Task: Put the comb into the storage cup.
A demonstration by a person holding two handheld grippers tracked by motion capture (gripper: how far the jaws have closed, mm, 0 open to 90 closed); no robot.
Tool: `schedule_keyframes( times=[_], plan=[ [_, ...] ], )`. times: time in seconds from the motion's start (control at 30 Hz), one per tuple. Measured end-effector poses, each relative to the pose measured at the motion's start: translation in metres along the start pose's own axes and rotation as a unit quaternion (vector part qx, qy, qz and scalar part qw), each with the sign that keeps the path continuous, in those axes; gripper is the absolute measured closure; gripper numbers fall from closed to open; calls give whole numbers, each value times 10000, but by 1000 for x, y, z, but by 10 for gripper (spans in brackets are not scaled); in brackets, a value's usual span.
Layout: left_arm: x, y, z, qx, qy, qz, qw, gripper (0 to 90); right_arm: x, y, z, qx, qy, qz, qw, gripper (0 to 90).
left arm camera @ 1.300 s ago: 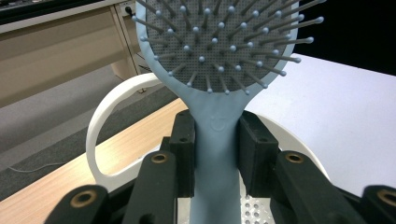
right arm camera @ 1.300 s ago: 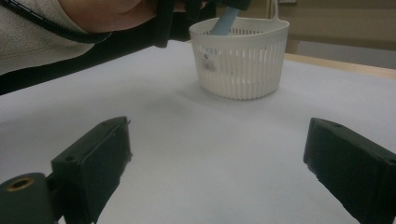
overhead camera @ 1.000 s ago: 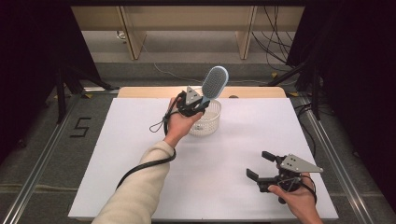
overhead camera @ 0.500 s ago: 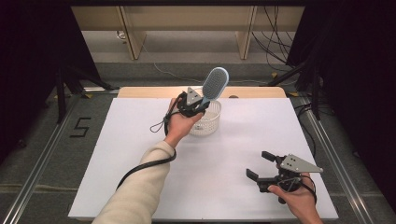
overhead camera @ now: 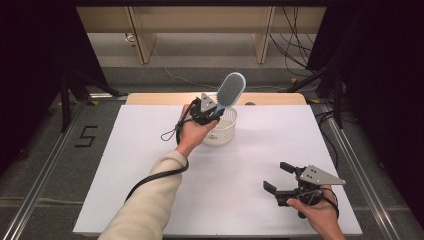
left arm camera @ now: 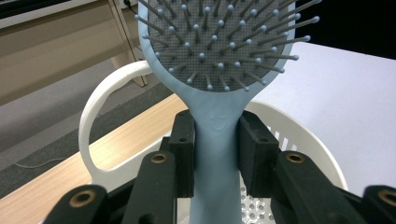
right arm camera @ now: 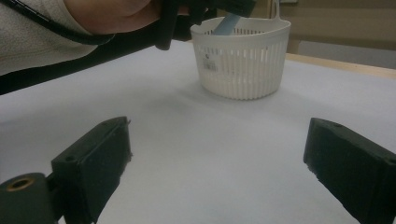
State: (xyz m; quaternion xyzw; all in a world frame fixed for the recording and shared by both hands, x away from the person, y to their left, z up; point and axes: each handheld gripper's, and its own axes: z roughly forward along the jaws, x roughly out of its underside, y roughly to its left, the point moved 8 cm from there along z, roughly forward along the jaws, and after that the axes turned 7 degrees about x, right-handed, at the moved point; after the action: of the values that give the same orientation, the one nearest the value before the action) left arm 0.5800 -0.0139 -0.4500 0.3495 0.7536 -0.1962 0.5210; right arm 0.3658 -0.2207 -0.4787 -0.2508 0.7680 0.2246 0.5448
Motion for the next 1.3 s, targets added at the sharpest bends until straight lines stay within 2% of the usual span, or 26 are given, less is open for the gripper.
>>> schedule_keyframes(
  times=[0.23,0.3,0.4,0.43,0.47,0.57,0.67,0.77,0.83,0.9,1.03,1.13,1.3],
  plan=[
    [5,2,2,-35,130,2,9999,690,0,0,0,-6,0,4,10000,81],
    [7,3,2,-64,242,25,9997,685,0,0,0,-7,2,1,10000,81],
    [9,2,2,-71,442,50,9990,612,0,0,0,-3,-3,-2,10000,81],
    [10,2,1,-75,569,70,9983,563,0,0,0,-1,-8,3,10000,82],
    [10,3,0,-102,575,131,9982,521,0,0,0,3,-1,6,10000,82],
    [9,4,-6,-32,532,0,9986,403,0,0,0,4,-4,0,10000,82],
    [4,4,-15,0,481,7,9988,296,0,0,0,5,5,2,10000,81],
    [-2,2,-23,112,519,-86,9986,184,0,0,0,9,17,4,10000,81],
    [-4,2,-30,66,544,-27,9985,153,0,0,0,21,6,3,10000,82],
    [-5,1,-36,73,551,-94,9984,133,0,0,0,33,2,11,10000,81],
    [-6,2,-47,11,565,-85,9984,69,-1,0,0,45,-4,-4,10000,82],
    [-4,2,-53,26,600,-199,9980,6,-1,0,0,54,-1,-5,10000,82],
    [5,8,-59,-120,750,-229,9968,0,-1,-1,-1,75,-4,13,10000,82]
  ],
)
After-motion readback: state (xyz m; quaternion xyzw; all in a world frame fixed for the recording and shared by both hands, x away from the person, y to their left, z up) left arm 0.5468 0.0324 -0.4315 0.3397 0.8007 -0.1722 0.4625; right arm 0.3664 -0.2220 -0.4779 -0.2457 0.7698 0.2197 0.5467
